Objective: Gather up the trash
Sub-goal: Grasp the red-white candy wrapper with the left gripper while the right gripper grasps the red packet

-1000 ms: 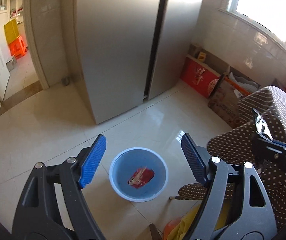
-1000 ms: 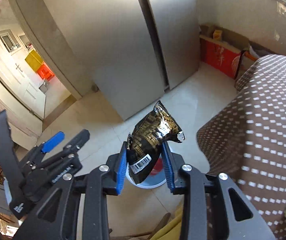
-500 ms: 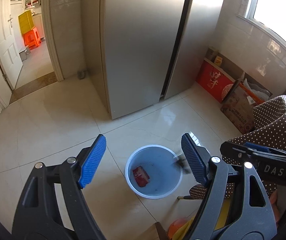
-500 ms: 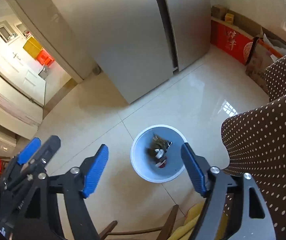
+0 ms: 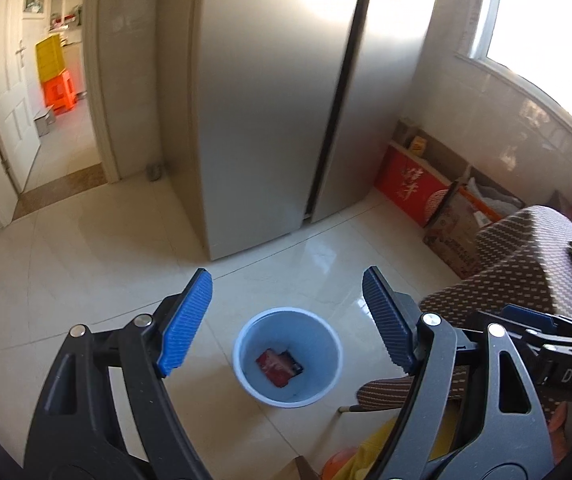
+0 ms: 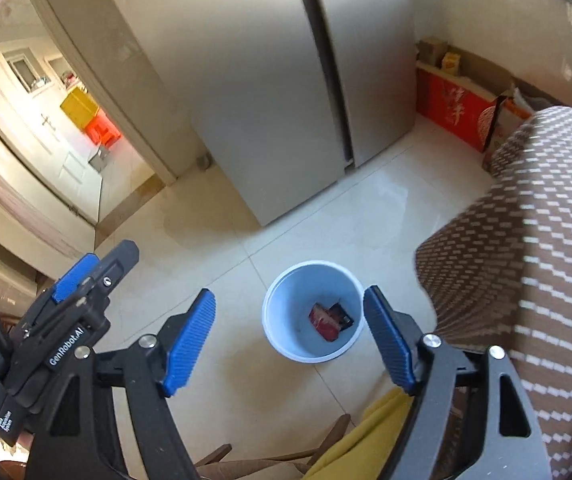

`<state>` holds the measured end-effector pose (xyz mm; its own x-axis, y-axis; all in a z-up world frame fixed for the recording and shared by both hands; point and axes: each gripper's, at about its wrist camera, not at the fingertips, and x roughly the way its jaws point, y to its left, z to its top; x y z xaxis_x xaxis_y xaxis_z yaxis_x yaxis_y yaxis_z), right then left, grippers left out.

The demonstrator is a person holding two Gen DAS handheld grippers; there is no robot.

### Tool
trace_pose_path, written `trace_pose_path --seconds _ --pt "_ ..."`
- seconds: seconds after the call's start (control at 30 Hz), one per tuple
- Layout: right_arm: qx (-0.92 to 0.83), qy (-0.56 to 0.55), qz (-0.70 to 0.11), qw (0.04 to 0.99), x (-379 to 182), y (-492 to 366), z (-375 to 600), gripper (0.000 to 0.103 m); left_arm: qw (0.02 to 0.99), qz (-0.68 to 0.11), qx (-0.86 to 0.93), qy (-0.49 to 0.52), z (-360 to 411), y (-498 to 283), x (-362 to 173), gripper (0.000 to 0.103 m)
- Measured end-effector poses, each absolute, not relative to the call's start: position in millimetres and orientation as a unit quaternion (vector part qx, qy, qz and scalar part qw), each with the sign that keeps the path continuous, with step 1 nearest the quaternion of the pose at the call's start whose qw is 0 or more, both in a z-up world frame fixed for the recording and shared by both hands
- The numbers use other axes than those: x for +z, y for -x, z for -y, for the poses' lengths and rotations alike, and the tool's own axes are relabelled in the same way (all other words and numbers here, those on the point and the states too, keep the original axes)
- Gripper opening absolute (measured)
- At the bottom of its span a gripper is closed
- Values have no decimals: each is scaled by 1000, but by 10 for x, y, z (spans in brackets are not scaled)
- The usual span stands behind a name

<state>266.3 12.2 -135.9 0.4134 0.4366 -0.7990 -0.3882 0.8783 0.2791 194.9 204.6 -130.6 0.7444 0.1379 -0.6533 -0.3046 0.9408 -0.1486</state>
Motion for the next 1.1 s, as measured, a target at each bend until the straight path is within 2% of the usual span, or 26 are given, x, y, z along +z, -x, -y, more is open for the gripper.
trace_pose_path --seconds 0.43,0.9,1.0,1.03,1.07,1.1 --pt "135 -80 -421 893 -967 -2290 1157 76 945 -314 8 92 -1061 -1877 -992 77" --pt "39 -127 -424 896 -1172 -2039 2191 76 937 -334 -83 53 -220 -1749 -975 77" --pt "27 -121 -424 897 -1216 -2045 2222 64 936 -337 -92 46 -130 -1730 -973 77" --pt "23 -117 -426 897 -1233 -2065 2207 47 936 -337 -93 44 -102 -1724 -970 77" --pt "19 -111 -427 897 -1258 -2072 2229 38 936 -336 -95 42 -75 -1717 -958 77" --pt "20 -108 -426 898 -1274 -2108 2212 34 936 -336 -98 40 -51 -1708 -946 77"
